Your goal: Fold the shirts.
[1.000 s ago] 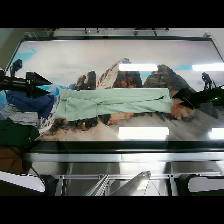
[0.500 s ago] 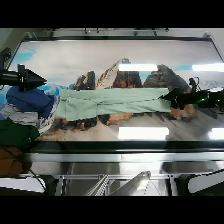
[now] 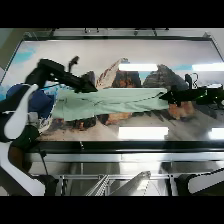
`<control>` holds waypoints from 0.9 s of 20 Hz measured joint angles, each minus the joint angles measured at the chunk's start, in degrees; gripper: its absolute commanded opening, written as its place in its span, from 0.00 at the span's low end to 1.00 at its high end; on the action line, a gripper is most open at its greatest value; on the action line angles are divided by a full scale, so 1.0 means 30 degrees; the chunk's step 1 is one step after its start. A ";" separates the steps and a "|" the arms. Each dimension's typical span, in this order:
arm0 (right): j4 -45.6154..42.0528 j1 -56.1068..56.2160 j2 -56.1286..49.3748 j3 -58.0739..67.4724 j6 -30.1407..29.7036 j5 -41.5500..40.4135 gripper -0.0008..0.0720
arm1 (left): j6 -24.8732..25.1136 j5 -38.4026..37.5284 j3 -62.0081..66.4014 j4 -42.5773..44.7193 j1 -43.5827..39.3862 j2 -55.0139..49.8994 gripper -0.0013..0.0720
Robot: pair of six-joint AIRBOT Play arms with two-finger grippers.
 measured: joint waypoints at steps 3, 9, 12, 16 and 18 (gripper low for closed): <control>-0.0058 -0.1049 0.0597 0.0066 -0.0087 0.1588 0.04 | -0.1202 -0.0823 0.2492 0.0240 -0.2514 -0.2601 0.04; -0.0073 -0.3089 0.1362 0.0124 -0.0444 0.4473 0.04 | -0.4692 0.0102 0.7213 0.3002 -0.5326 -0.6229 0.04; 0.0095 -0.3818 0.1559 0.0284 -0.0685 0.5391 0.04 | -0.5574 0.0240 0.7519 0.3228 -0.6054 -0.6747 0.04; 0.0452 -0.4313 0.1843 0.0903 -0.0714 0.6346 0.04 | -0.5727 -0.0022 0.7723 0.2412 -0.6615 -0.7045 0.05; 0.0976 -0.4379 0.2106 0.1319 -0.0423 0.6965 0.04 | -0.5027 -0.0583 0.8349 0.0772 -0.6557 -0.6929 0.05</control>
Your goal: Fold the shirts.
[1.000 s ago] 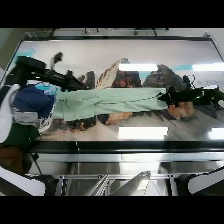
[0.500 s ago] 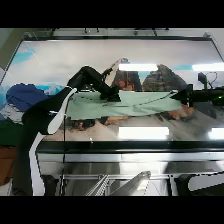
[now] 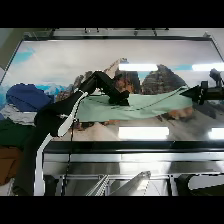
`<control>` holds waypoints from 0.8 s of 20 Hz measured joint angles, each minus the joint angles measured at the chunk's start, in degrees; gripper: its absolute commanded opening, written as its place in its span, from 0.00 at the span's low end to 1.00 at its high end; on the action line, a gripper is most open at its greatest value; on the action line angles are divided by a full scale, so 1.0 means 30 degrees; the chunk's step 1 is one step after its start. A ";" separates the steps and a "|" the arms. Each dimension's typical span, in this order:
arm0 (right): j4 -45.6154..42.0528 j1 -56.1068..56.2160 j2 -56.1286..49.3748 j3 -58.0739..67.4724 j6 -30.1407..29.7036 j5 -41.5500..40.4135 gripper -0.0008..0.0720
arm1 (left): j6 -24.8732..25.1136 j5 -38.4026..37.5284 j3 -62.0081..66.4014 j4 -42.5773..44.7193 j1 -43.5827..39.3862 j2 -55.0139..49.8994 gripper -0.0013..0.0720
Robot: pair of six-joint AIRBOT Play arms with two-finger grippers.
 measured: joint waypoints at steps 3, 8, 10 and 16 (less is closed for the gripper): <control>0.1508 0.0495 0.1122 0.0386 0.0430 0.0619 0.04 | 0.1413 0.0612 -0.0022 -0.1945 0.1275 0.2193 0.05; 0.2601 0.5872 0.3883 0.0554 0.0838 -0.1982 0.04 | 0.3177 0.2543 -0.4430 -0.1770 0.6550 0.9012 0.05; 0.2769 0.9646 0.4248 0.0576 0.0947 -0.4838 0.04 | 0.3679 0.3060 -0.7213 -0.1100 0.9114 1.2393 0.05; 0.4138 1.9628 0.0845 0.0903 0.0219 -1.4491 0.73 | 0.5421 0.3002 -1.6691 0.0058 1.5926 2.0757 0.05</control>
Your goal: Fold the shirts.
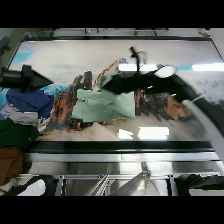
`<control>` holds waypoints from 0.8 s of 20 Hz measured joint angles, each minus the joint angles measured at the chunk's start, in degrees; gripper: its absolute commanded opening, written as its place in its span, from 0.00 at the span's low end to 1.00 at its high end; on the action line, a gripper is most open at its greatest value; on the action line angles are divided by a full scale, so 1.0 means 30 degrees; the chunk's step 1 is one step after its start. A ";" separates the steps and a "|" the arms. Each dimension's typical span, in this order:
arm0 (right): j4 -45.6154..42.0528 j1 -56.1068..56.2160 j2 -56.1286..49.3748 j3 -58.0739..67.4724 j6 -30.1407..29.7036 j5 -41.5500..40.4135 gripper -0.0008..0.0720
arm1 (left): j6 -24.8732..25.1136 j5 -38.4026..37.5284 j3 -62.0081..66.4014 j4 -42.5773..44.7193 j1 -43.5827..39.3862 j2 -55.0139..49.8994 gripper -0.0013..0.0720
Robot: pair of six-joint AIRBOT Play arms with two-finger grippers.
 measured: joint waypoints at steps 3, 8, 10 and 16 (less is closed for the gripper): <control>0.0984 0.1741 -0.2171 0.0539 -0.1020 -0.2433 0.71 | 0.0794 -0.0488 -0.3519 -0.0539 0.1931 0.2433 0.05; 0.0160 -0.1122 -0.1756 0.0831 -0.1020 -0.0437 0.61 | 0.1698 -0.1290 -0.5588 -0.1537 0.2790 0.4262 0.05; -0.2550 -0.3402 -0.0772 0.0845 0.0685 0.1137 0.85 | 0.1785 -0.1224 -0.5544 -0.1668 0.2885 0.4473 0.05; -1.0520 -0.8480 0.0729 -0.1552 0.5916 0.4211 0.98 | 0.1916 -0.0831 -0.5377 -0.1814 0.2958 0.4663 0.05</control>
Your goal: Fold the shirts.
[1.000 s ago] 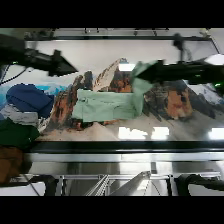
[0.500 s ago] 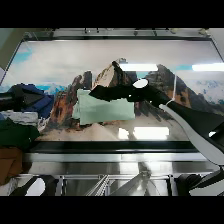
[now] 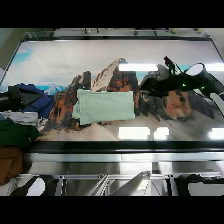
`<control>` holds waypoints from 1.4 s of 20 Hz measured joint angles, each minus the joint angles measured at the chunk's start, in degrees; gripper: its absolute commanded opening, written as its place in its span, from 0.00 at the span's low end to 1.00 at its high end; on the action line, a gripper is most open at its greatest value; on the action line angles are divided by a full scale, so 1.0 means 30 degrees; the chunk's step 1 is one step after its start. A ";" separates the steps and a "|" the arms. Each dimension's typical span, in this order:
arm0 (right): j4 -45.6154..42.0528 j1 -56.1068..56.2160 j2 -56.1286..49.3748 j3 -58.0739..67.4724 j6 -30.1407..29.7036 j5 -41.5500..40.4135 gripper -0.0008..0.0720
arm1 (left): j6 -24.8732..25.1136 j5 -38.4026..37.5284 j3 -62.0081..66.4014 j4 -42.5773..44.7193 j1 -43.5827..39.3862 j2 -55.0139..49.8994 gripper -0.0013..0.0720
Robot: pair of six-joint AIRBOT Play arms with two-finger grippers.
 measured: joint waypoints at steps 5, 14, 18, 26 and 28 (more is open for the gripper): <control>0.1239 0.0131 -0.1763 -0.1494 -0.0576 -0.0007 0.98 | 0.0051 0.0342 0.0015 -0.0022 0.0007 0.0015 0.05; 0.8014 0.2798 -0.4707 -0.1785 -0.3585 -0.0182 0.30 | 0.0029 0.0903 0.0022 -0.0051 0.0007 0.0015 0.05; 1.1307 0.3111 -0.5085 -0.1472 -0.5756 -0.0160 0.04 | -0.0022 0.0976 0.0022 -0.0066 0.0007 0.0015 0.05; 0.6535 -0.5770 -0.0146 -0.1537 -0.2696 -0.2018 0.04 | -0.0087 0.1494 0.0022 -0.0022 0.0007 0.0015 0.05; 0.2186 -0.9173 0.1792 -0.2404 -0.0036 -0.2164 0.04 | -0.0087 0.1486 0.0022 -0.0022 0.0007 0.0015 0.05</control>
